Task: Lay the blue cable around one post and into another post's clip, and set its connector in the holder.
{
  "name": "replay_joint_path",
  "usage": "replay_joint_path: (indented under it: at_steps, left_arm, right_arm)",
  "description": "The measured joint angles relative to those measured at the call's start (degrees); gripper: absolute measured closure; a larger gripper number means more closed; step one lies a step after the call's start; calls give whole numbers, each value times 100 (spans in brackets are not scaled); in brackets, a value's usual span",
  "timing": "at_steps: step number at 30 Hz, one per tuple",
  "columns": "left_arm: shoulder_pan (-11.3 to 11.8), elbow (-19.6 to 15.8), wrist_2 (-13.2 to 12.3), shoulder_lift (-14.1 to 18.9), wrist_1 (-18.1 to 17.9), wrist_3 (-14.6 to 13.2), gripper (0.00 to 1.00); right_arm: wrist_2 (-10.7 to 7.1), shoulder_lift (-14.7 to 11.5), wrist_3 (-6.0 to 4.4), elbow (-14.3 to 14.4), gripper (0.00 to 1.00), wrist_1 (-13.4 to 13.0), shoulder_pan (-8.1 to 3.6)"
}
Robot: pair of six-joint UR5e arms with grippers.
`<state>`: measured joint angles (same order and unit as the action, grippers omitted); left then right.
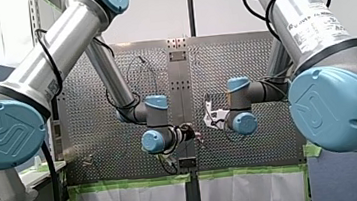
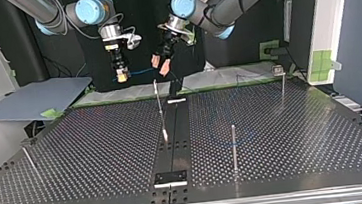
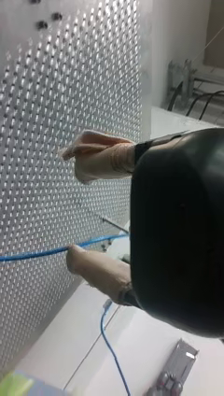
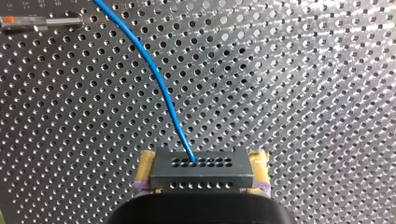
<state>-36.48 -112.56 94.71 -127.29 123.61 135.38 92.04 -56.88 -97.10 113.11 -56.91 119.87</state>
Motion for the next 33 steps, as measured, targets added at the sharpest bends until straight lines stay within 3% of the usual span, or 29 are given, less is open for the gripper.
replay_joint_path:
  at_steps: [6,11,21,27,33]
  left_arm:
    - [-83,0,-130,0,180,-88,0]
    - [-133,0,-107,-2,191,-97,0]
    - [-93,0,276,-8,70,-153,0]
    - [-36,5,325,-27,43,-189,0]
    - [-15,227,285,-288,29,-187,0]
  right_arm:
    - [-51,-10,-99,-2,100,-23,-32]
    - [-83,-19,-122,-2,100,-46,-36]
    - [-89,-50,-93,-2,100,-21,8]
    - [-89,-154,-83,3,100,40,49]
    - [-99,-248,-97,4,100,83,74]
